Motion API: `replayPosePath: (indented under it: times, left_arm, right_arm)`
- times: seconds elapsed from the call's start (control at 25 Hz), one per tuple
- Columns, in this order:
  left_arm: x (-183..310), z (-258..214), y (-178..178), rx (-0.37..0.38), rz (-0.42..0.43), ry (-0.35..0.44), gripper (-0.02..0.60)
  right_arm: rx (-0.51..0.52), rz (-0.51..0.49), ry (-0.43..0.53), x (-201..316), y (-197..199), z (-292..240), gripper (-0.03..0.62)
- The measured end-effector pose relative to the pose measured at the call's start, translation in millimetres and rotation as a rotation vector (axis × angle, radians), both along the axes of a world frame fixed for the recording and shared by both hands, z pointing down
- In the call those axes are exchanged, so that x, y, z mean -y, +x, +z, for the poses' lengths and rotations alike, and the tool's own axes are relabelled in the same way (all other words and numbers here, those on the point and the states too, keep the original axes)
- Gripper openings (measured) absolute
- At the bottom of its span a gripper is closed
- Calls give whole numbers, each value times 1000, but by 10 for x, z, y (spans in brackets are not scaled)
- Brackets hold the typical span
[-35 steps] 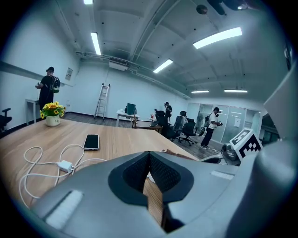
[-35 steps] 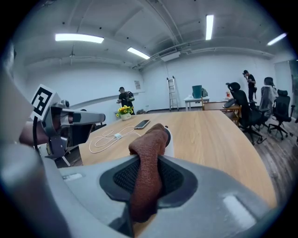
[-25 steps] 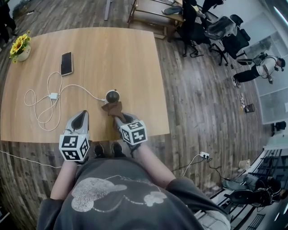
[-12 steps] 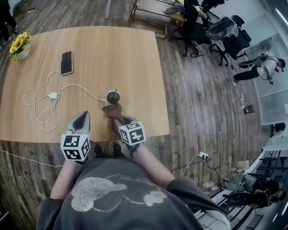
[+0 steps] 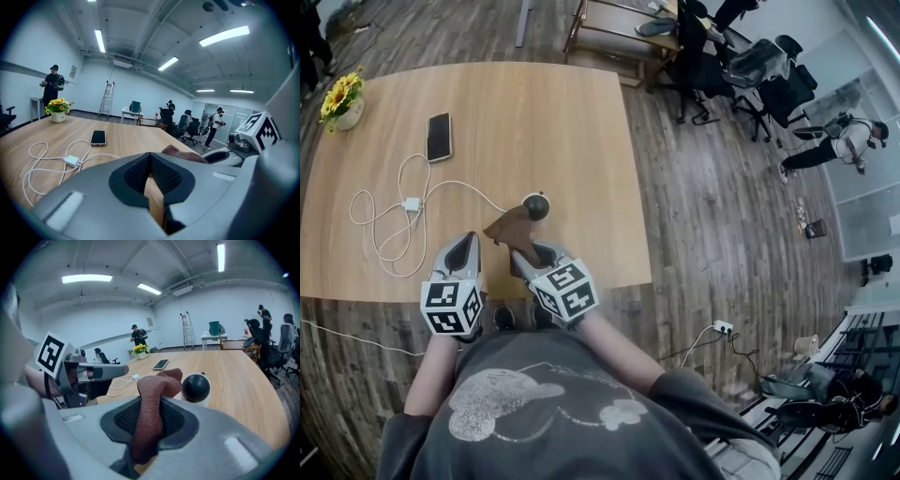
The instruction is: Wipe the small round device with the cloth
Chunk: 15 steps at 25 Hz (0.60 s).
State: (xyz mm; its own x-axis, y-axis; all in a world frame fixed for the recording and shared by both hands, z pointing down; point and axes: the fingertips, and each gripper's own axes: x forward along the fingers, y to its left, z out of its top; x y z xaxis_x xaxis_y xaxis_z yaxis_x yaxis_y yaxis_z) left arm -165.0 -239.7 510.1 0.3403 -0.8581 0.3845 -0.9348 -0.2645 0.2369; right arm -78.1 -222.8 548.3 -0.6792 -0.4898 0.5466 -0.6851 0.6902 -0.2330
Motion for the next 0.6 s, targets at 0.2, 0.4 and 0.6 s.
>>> replayPosePath:
  times: [0.2,0.4,0.6]
  left_arm:
    - [-6,-29,-49,-4,-8,1,18]
    - [-25,-21,-113,-3,-2,-3,18]
    - [-34,46,-212,-2,0,-16,18]
  right_arm:
    - [14,38,40,230,-70,-141,80]
    - [-15,104,-16,431,-43,48,80]
    - [-36,158,-74,470,13,281,80]
